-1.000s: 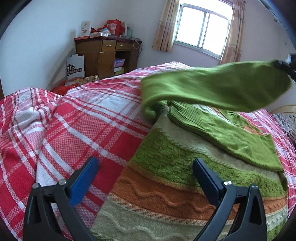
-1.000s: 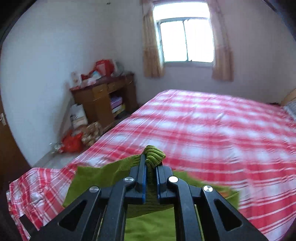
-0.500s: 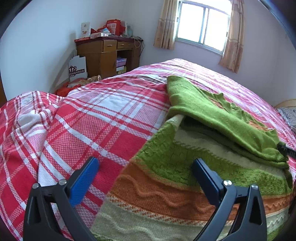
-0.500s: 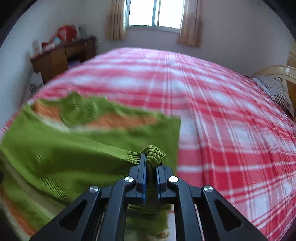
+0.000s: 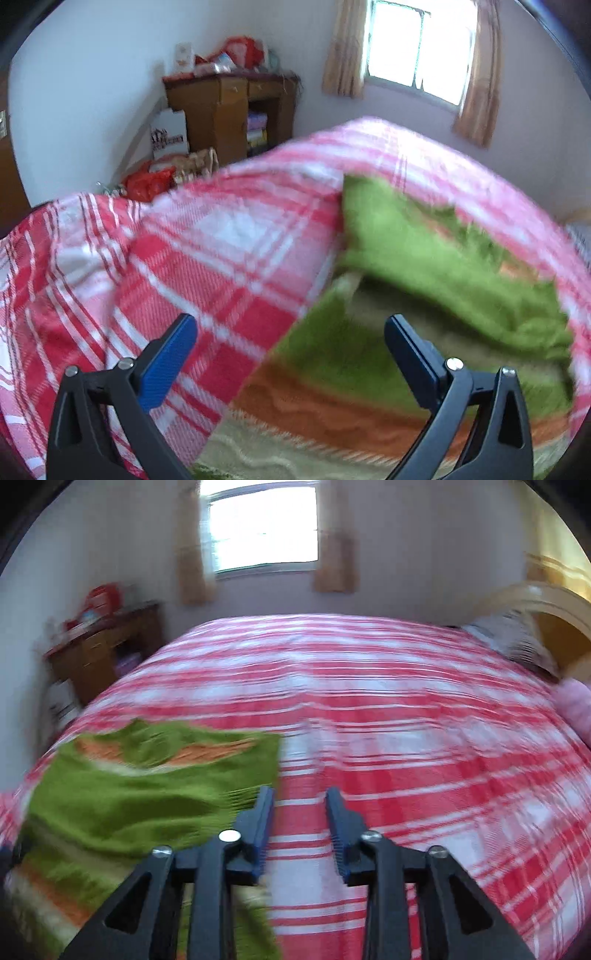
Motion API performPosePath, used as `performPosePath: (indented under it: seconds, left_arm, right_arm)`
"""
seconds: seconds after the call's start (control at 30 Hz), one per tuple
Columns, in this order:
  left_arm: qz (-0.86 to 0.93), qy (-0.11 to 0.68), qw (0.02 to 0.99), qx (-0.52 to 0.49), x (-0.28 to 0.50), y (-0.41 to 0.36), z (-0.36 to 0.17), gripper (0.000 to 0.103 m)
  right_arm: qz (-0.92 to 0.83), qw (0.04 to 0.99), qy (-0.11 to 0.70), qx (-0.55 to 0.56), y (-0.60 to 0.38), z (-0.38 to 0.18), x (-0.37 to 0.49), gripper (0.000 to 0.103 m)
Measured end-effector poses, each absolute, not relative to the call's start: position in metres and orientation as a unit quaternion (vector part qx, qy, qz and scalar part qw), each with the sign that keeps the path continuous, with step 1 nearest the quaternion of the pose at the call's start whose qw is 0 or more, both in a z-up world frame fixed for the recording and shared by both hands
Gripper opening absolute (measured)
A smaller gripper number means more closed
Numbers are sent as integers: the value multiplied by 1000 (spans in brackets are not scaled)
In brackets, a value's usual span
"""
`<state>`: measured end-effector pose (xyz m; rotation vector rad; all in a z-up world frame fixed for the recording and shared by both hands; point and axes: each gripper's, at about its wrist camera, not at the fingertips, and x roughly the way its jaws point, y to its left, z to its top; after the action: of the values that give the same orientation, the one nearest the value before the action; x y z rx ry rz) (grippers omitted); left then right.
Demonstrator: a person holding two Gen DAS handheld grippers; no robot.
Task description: Fold small clothes
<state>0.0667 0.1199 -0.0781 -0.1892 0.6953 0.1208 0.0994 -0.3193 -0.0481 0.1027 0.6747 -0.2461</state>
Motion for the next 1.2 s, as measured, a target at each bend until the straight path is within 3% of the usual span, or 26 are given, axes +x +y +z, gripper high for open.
performPosePath:
  seconds: [0.17,0.37,0.63,0.77,0.83,1.0,1.2]
  left_arm:
    - [81,336,937,-47,104,98,-57,103]
    - [150,383,911,25,146,97,-104,103]
    - [151,342,927,2,137,97,-75,102]
    - [127,330,935,20,151,73,-67,102]
    - [132,346,928,39,163,66,-80,102]
    - [112,394,912,14,177,77,-97,103]
    - [30,343,939,13,117,109,-52,101]
  right_arm:
    - [-55,926,359,104,-295,-67,133,21]
    - [-32,903,405,136,-273,-119,151,22]
    - [-36,930,353,99,-286,-87,130,21]
    - [-62,926,364,85,-300,-93,149,21]
    - [-66,912,397,84,-306,-113,159,22]
    - [-71,912,395,85,-307,-115,160,23]
    - [-64,928,349,109,-316,-74,104,24]
